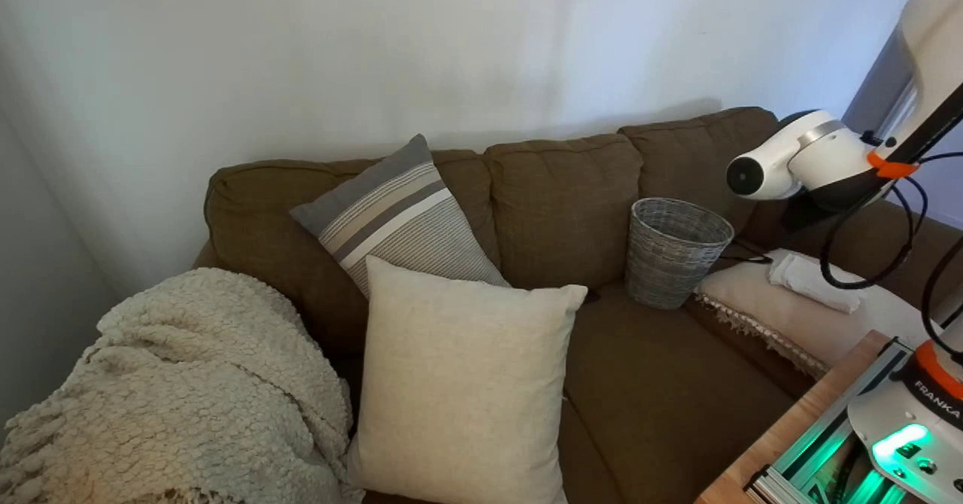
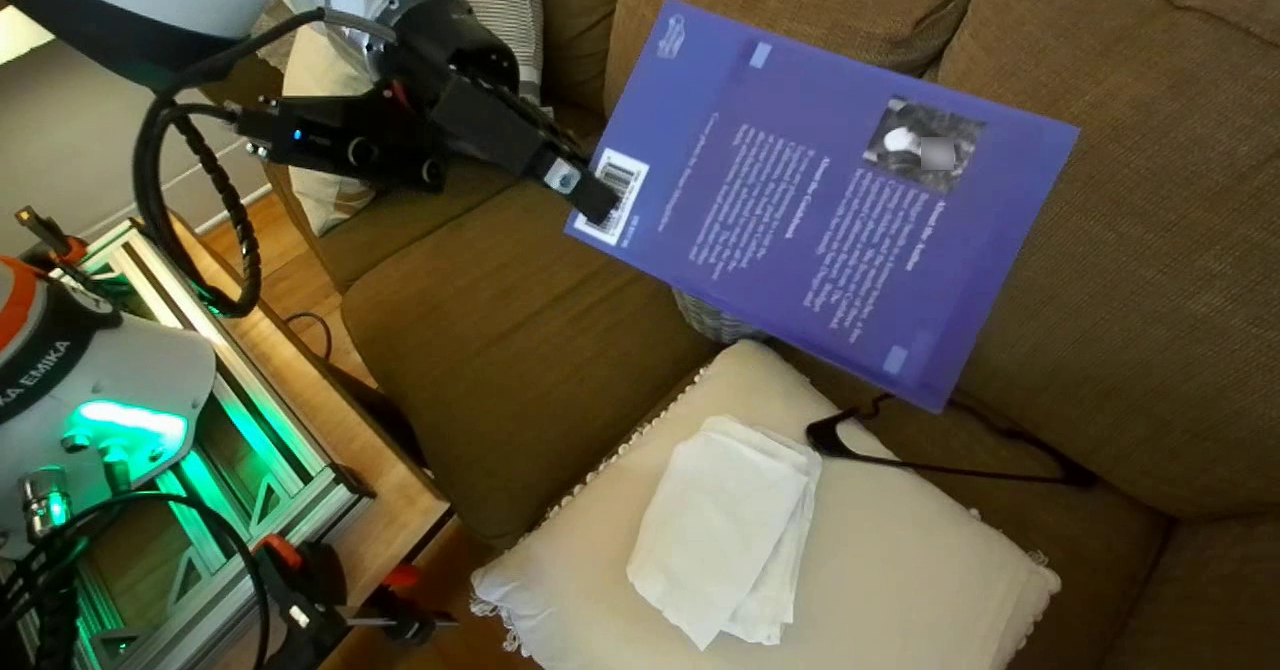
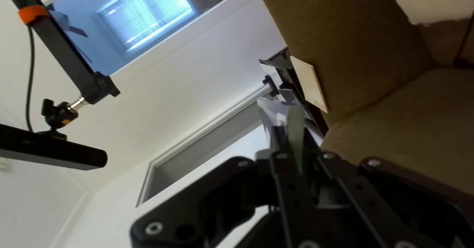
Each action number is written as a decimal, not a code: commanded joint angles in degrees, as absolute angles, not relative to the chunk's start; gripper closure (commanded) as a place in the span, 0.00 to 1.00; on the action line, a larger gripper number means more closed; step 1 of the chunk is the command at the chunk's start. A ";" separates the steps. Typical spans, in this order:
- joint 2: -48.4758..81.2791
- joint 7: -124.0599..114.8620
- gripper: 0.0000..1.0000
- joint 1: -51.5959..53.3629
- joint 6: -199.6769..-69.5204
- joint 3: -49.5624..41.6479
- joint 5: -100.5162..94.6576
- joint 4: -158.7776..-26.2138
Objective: Pick up the blue book and put it in the gray basket
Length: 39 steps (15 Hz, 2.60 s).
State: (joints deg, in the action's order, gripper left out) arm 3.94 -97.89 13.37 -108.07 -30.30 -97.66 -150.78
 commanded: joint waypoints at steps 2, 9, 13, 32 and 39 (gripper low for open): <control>-10.62 -89.72 0.97 1.32 -120.39 -24.38 -102.62 -152.16; -11.62 -87.62 0.90 -3.50 -133.26 -16.43 -98.36 -152.83; -6.41 -91.17 0.97 -4.19 -143.09 -17.54 -101.60 -150.23; 36.70 -110.30 0.97 -18.58 -213.21 -22.65 -100.61 -121.66; 30.54 -114.84 0.35 -14.09 -202.32 -26.62 -99.15 -124.39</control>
State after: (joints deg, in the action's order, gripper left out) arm 37.77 -113.74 -17.31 -209.50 -24.16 -99.32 -121.16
